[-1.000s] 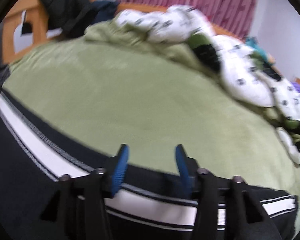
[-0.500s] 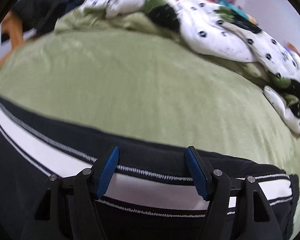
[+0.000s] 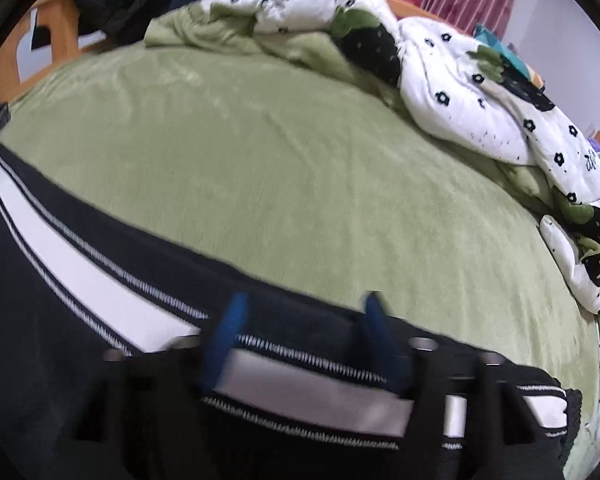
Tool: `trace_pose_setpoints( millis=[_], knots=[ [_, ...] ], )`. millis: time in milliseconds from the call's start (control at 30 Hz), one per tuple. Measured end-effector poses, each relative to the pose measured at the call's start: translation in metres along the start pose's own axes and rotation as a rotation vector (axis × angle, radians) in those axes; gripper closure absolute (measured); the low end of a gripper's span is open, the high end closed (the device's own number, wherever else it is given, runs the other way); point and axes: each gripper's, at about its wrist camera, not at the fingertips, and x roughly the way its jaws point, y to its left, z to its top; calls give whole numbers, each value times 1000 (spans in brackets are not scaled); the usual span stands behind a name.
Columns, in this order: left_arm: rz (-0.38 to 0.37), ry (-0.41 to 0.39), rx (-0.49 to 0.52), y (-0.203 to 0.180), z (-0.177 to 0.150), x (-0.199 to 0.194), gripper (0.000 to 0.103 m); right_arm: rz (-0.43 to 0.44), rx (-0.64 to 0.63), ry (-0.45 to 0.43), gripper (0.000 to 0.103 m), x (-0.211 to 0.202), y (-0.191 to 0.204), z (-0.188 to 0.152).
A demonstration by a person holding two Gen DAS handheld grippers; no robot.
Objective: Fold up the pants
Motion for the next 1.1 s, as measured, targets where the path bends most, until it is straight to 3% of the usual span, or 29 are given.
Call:
trace_pose_setpoints(
  millis=[167,200,233,300,400,533,767,933,1033,1100],
  knots=[
    [6,-3,7,1,0,0,45,34,-24,57,40,26,4,0],
    [7,-4,8,0,0,1,45,49,-22,63,49,27,4,0],
    [8,-5,9,0,0,1,45,91,-19,72,69,27,4,1],
    [6,-12,10,0,1,0,45,92,-47,82,90,24,9,2],
    [2,-17,11,-1,1,-2,45,71,-85,69,98,18,16,2],
    [-5,-29,4,-1,1,-5,45,106,29,-16,99,3,-4,10],
    [-16,6,9,-5,-1,0,45,-37,40,-14,95,34,14,5],
    [-24,-4,12,-8,-1,-8,44,-80,239,-61,89,3,-23,11],
    [-38,-15,28,-13,-3,-18,43,-135,342,-2,83,0,-41,-4],
    [-35,-31,60,-20,-6,-26,42,-187,342,101,83,22,-41,-22]
  ],
)
